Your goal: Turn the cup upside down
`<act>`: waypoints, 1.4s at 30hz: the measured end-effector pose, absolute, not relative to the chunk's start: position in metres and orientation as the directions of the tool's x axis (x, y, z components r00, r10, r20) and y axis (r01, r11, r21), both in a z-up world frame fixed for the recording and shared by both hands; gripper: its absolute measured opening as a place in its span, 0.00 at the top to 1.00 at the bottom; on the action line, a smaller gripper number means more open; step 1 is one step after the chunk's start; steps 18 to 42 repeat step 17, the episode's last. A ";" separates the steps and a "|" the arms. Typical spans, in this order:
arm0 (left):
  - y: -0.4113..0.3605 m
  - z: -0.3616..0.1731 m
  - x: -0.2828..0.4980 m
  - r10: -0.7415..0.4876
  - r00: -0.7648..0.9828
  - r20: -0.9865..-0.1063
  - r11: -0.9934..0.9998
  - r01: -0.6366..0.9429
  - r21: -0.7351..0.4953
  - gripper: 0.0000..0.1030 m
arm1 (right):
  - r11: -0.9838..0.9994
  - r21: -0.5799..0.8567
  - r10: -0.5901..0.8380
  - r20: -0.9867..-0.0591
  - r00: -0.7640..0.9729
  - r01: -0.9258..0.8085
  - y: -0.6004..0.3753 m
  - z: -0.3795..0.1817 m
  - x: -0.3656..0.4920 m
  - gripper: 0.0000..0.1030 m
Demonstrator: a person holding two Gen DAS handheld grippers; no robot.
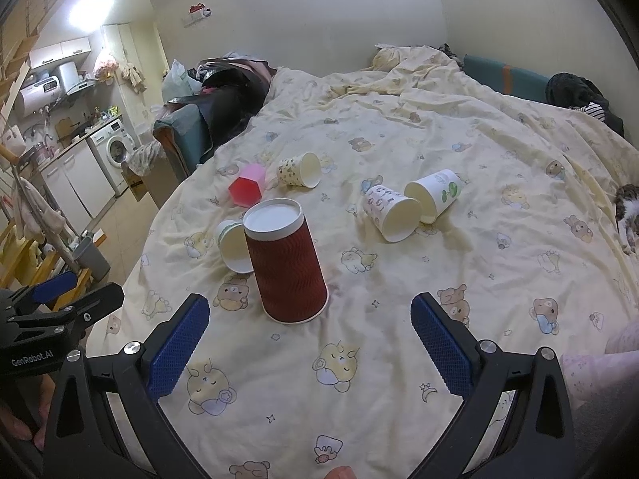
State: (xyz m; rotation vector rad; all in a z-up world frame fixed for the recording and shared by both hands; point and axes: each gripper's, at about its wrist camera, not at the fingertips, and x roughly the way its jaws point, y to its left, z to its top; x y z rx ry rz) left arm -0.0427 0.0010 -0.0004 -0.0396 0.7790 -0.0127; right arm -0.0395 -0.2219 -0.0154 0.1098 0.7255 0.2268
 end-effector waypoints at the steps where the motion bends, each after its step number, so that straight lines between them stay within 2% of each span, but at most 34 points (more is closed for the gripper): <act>1: 0.001 0.000 -0.043 -0.023 0.712 -0.702 0.999 -0.006 -0.039 0.00 | 0.970 0.179 0.242 -0.646 0.724 -0.166 -0.222 -0.016 -0.039 0.00; 42: 0.000 -0.001 -0.044 -0.035 0.715 -0.699 0.998 -0.006 -0.057 0.00 | 0.969 0.182 0.244 -0.655 0.715 -0.165 -0.222 -0.015 -0.042 0.00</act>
